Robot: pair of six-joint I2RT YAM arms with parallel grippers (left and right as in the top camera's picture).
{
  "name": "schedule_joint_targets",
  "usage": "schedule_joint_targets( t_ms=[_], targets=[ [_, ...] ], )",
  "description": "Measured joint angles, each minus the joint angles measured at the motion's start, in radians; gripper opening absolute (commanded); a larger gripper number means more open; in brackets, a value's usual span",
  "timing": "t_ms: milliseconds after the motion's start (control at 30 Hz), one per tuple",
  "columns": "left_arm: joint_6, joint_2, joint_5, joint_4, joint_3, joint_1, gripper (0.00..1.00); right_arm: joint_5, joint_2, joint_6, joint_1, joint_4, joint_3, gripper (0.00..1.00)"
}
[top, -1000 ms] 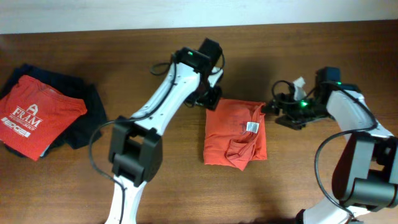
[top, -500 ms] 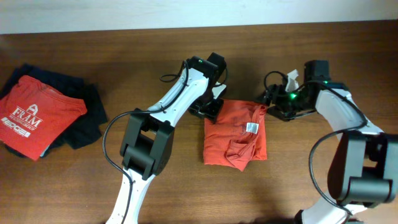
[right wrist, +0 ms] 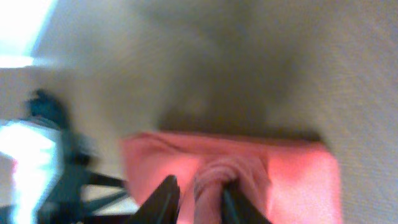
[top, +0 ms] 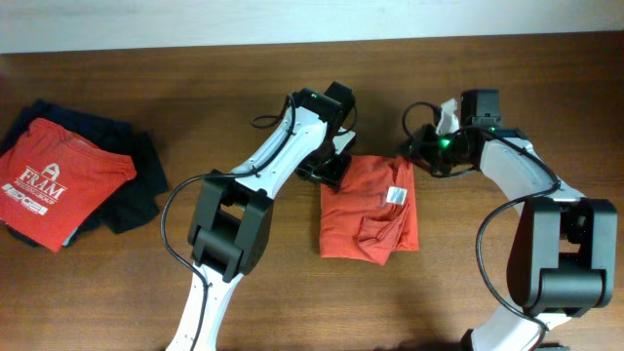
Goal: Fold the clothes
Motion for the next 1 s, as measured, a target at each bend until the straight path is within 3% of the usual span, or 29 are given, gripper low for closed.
schedule_joint_targets(
  t_ms=[33, 100, 200, 367, 533, 767, 833, 1000],
  targets=[
    [0.0, 0.0, 0.0, 0.0, 0.0, 0.0, 0.49, -0.044, 0.001, -0.021, 0.0, 0.046, 0.0, 0.21],
    [0.0, 0.0, 0.0, 0.0, 0.0, 0.0, 0.49, -0.129, 0.001, -0.058, 0.0, 0.097, 0.002, 0.42],
    [0.0, 0.0, -0.003, 0.001, 0.0, 0.0, 0.49, -0.173, 0.001, -0.082, 0.0, 0.061, 0.002, 0.58],
    [0.0, 0.0, -0.003, 0.003, 0.0, 0.0, 0.5, -0.122, 0.001, -0.101, -0.004, -0.08, 0.003, 0.59],
    [0.0, 0.0, -0.003, 0.003, 0.0, 0.0, 0.5, -0.14, -0.007, -0.228, -0.025, -0.208, 0.003, 0.65],
    [0.0, 0.0, -0.003, 0.008, 0.0, 0.018, 0.5, -0.066, -0.154, -0.334, -0.036, -0.52, 0.001, 0.69],
    [0.0, 0.0, 0.002, 0.011, 0.0, 0.033, 0.5, -0.013, -0.206, -0.347, -0.027, -0.642, 0.003, 0.68],
    [0.0, 0.0, 0.006, 0.015, 0.0, 0.06, 0.5, 0.053, -0.224, -0.317, 0.042, -0.719, -0.008, 0.62]
  ],
)
